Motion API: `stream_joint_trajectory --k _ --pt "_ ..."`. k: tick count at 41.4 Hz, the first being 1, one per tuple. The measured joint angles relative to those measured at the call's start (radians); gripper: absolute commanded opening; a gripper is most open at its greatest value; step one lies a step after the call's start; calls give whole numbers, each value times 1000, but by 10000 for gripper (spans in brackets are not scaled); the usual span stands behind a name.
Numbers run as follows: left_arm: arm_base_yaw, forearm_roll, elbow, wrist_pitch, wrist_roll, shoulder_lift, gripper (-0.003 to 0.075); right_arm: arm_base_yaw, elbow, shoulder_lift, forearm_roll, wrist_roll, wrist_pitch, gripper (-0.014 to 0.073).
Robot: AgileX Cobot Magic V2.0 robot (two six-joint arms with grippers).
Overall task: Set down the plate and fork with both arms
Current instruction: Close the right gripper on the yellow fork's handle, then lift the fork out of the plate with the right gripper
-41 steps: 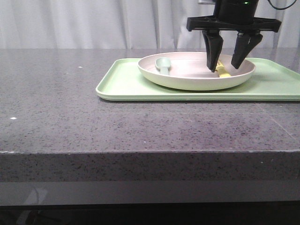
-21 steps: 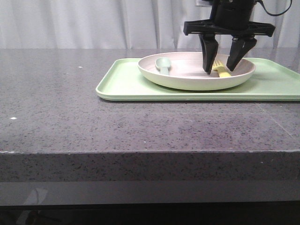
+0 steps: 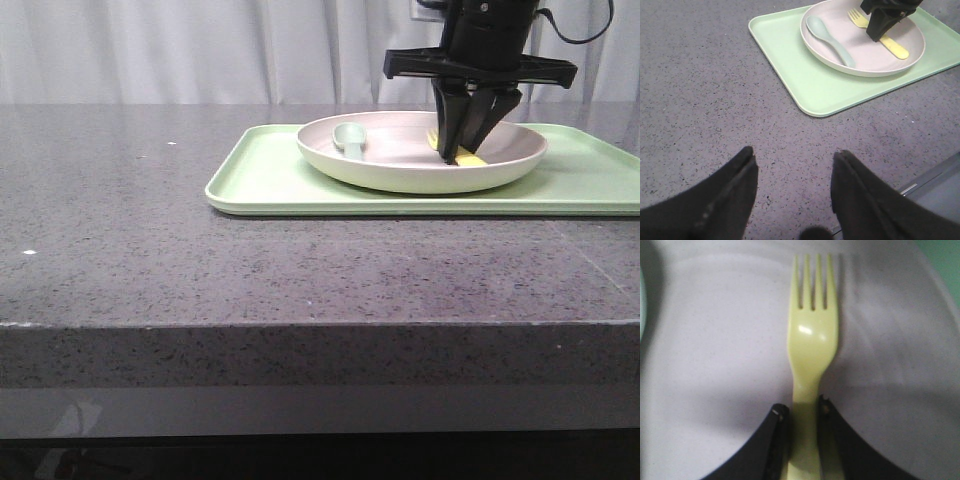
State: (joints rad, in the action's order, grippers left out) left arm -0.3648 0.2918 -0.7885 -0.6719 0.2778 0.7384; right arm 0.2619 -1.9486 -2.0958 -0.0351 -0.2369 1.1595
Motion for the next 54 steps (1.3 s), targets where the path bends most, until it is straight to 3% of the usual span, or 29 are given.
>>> stream_joint_trajectory --k 26,45,54 --pt "0 0 0 0 0 0 347 -13 2 86 22 0 26 87" --pt "0 0 0 0 0 0 347 -180 4 130 24 23 80 87" --pt "0 0 0 0 0 0 347 -209 4 105 27 73 81 87"
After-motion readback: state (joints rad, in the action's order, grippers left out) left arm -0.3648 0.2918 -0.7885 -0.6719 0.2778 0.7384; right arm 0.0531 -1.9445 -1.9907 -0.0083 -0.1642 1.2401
